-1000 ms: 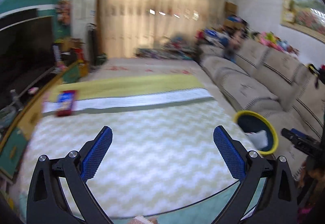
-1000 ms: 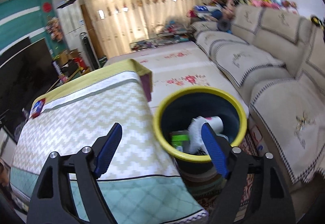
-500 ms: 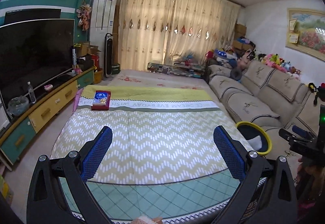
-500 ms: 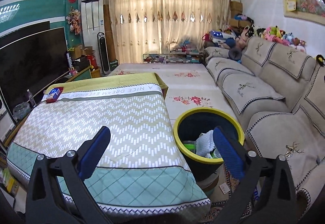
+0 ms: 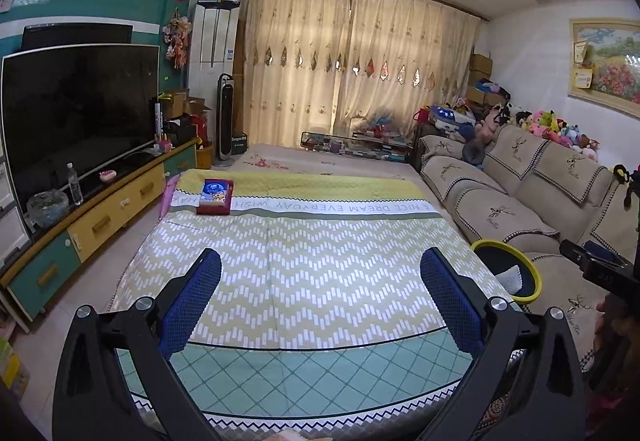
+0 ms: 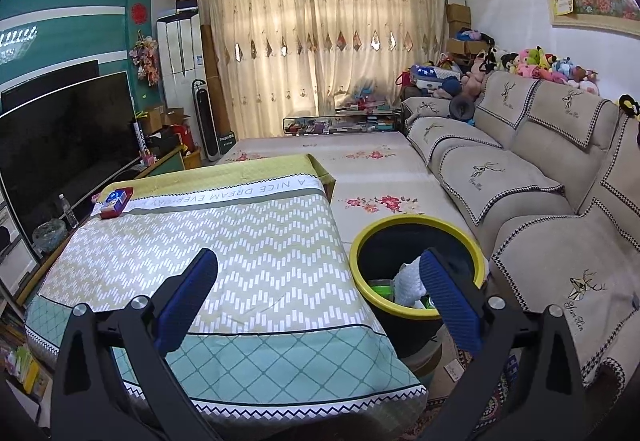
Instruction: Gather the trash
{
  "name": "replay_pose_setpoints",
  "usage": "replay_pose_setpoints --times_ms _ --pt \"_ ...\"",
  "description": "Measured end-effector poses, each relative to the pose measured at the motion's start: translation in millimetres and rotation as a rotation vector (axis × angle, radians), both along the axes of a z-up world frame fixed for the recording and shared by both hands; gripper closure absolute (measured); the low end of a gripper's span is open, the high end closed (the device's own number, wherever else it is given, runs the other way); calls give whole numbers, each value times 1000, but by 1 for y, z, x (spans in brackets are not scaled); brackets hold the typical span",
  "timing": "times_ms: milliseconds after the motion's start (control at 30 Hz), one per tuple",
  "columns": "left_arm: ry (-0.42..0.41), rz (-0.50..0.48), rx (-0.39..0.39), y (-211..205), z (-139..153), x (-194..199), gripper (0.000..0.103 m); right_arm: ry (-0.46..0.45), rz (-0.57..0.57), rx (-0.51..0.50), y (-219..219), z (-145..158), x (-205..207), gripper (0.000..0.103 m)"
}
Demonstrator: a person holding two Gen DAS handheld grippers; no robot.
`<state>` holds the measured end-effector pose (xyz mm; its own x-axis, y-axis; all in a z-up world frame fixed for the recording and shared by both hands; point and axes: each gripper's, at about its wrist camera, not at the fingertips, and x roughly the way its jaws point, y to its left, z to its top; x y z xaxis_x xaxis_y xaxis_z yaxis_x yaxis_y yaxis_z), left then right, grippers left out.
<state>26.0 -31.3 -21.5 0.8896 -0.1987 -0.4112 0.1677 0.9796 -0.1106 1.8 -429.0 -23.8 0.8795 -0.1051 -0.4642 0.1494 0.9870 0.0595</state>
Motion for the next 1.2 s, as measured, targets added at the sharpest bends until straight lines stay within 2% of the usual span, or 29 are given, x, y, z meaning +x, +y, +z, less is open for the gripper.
replay_pose_setpoints --times_ms 333,1200 --pt "-9 4 -5 0 7 1 5 3 4 6 -1 -3 0 7" --pt "17 -20 -7 -1 -4 8 5 22 17 13 5 -11 6 7"
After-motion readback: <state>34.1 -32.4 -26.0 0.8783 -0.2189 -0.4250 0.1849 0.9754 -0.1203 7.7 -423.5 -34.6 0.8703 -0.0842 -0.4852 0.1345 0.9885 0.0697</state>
